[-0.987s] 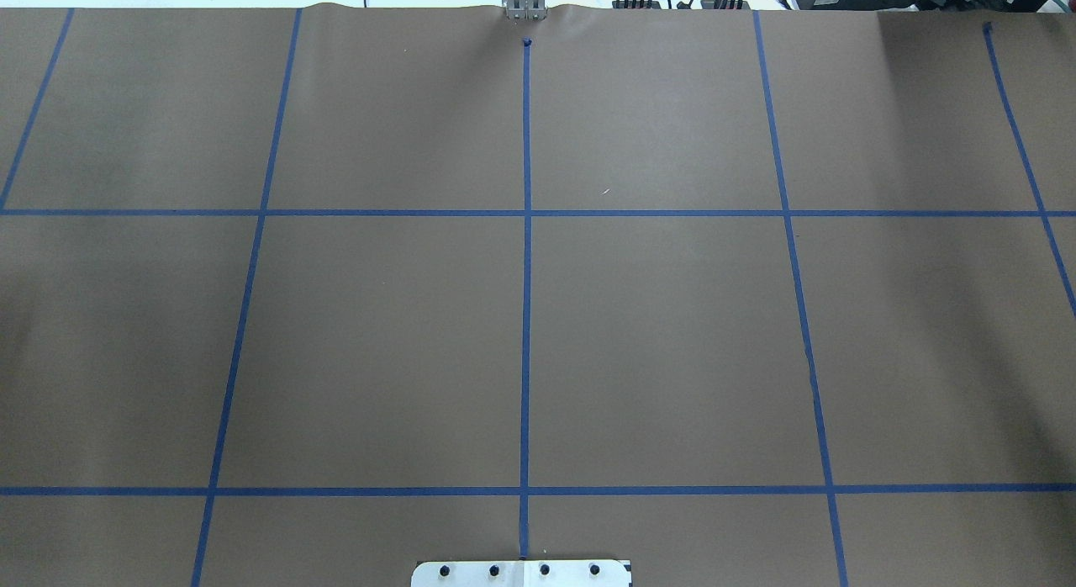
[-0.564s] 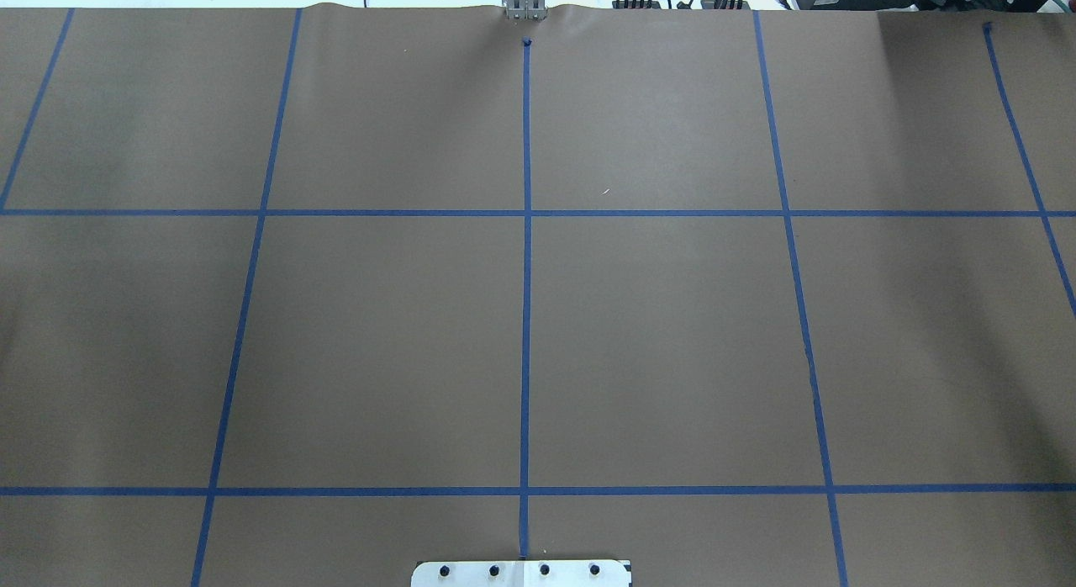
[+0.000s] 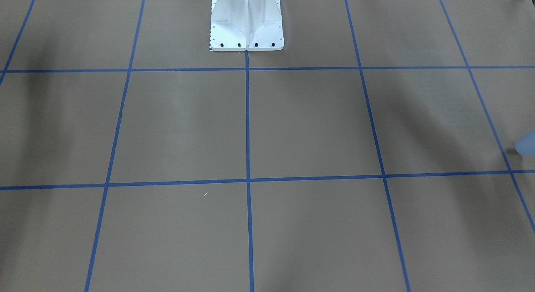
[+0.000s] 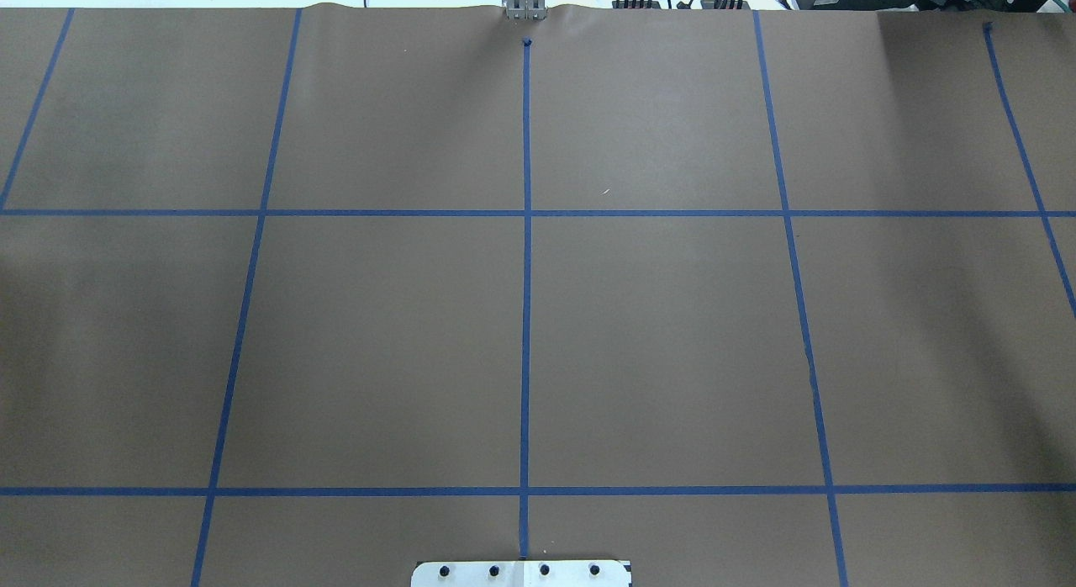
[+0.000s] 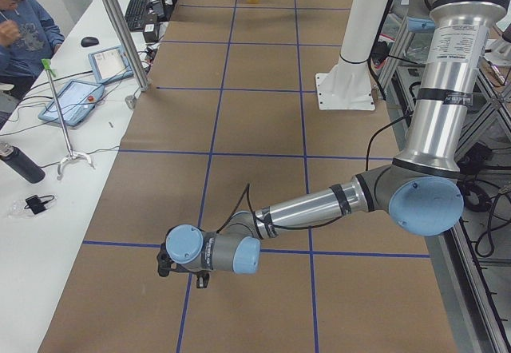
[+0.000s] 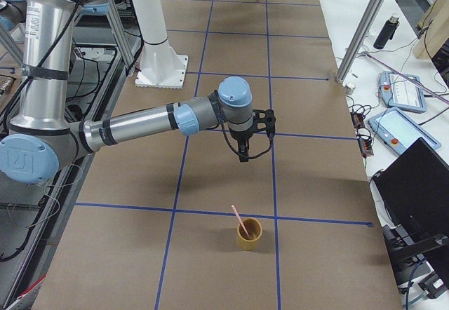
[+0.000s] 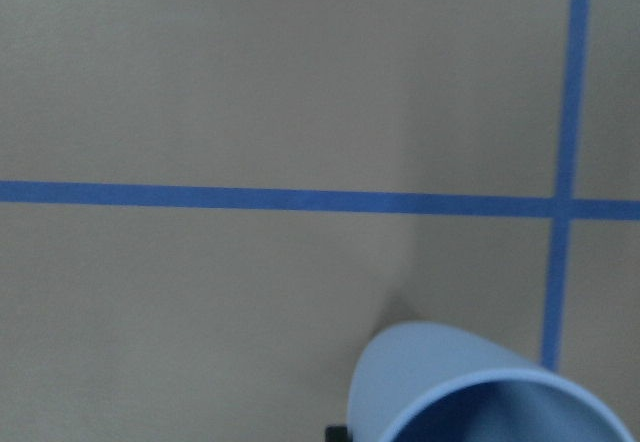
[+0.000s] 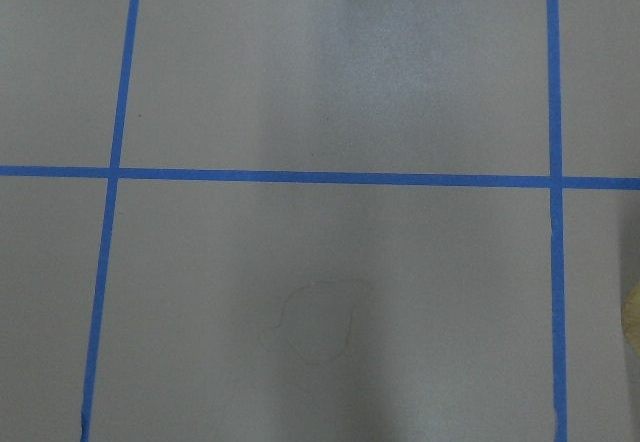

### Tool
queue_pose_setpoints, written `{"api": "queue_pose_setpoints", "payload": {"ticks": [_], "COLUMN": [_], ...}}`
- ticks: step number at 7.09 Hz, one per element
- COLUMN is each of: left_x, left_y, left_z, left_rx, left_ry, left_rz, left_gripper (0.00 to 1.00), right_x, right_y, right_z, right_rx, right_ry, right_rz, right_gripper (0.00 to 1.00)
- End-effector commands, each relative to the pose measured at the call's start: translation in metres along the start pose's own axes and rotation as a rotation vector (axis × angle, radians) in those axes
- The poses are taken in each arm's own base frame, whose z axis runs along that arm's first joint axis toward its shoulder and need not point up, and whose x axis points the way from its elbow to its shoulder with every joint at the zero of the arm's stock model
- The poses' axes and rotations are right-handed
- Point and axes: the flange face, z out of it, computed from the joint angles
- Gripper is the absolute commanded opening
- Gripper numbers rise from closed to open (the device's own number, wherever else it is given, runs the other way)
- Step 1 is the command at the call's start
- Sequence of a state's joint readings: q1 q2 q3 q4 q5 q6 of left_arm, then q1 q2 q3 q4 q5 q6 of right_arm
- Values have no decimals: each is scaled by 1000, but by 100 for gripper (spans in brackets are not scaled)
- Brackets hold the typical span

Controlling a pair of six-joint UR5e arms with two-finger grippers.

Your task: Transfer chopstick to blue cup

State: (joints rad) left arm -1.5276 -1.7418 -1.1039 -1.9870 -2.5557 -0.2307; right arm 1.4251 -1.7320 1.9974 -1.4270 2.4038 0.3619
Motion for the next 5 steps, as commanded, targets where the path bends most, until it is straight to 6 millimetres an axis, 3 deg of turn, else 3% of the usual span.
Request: {"api": "queue_pose_setpoints", "payload": {"ticks": [1,2,3,4,5], "left_x": [153,237,334,444,534], "left_y": [-33,-22,-9,21,53], "left_z": [-69,-64,-51,-18,18], "left_rx": [1,-27,-44,-27,-29], "left_ry": [200,206,191,148,136], "left_rz": [-142,-152,-200,-228,-257], "left_gripper": [0,0,0,0,0], "right_x": [-4,-3,-2,-4,1], "right_y": [-1,2,2,3,8], "right_z": [-3,-4,-4,-6,-4], "right_rx": [22,51,52,57,50], "right_ry": [-13,-20,-17,-19,-16], "right_rz": [-36,-64,-63,-62,-50], "right_gripper": [100,100,100,100,100]}}
